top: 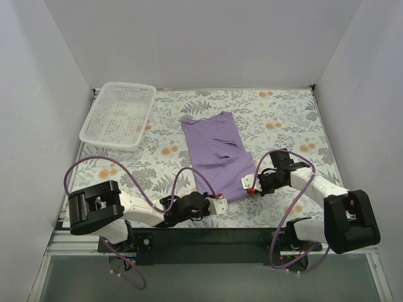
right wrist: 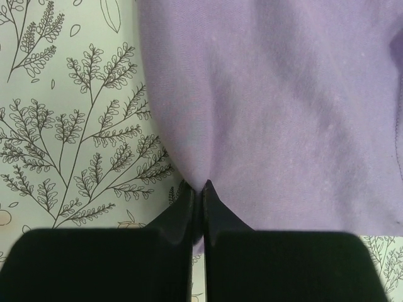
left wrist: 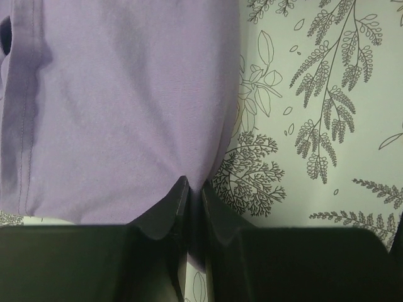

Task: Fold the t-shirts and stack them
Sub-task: Fold the tshirt

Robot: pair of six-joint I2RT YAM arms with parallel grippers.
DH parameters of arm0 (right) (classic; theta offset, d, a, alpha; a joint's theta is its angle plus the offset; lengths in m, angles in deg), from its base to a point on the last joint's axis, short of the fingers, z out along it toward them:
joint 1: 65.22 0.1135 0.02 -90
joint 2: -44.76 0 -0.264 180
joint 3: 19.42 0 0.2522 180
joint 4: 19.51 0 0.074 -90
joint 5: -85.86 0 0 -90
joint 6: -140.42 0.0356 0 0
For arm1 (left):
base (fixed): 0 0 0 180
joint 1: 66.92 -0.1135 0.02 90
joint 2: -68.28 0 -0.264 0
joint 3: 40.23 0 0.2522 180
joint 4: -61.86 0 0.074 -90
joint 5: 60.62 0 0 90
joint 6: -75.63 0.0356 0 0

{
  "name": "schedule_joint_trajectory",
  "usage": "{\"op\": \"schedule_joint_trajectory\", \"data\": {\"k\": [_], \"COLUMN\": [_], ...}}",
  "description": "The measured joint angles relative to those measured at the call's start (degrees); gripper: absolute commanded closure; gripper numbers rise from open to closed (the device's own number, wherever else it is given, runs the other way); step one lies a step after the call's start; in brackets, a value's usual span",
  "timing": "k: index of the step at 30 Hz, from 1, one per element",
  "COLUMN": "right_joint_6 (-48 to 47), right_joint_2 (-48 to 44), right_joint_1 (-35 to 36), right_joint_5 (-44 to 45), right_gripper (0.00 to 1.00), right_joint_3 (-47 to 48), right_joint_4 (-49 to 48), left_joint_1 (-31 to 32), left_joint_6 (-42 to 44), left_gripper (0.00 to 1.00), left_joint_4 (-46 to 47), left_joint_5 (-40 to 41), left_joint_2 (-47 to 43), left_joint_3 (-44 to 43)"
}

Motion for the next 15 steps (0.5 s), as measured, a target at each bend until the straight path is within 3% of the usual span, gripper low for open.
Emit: {"op": "schedule_joint_trajectory", "data": {"k": [8,15], "right_joint_6": [3.0,4.1], "right_joint_2": [-2.0,-9.3], "right_joint_1": [0.2,0.3], "right_joint_5": [0.3,-0.3], "right_gripper": [0.99,0.99], "right_joint_3": [0.0,0.0], "right_joint_4": [1.2,4.3], "left_joint_1": [0.0,-0.1], "left_joint_6": [-0.3,-1.6], "left_gripper": [1.0,1.0], "left_joint_4": [-1.1,-3.3], "left_joint_5": [-0.6,-2.9], "left_joint_2": [-1.5,-3.8], "left_joint_3": [0.7,0.9]}}
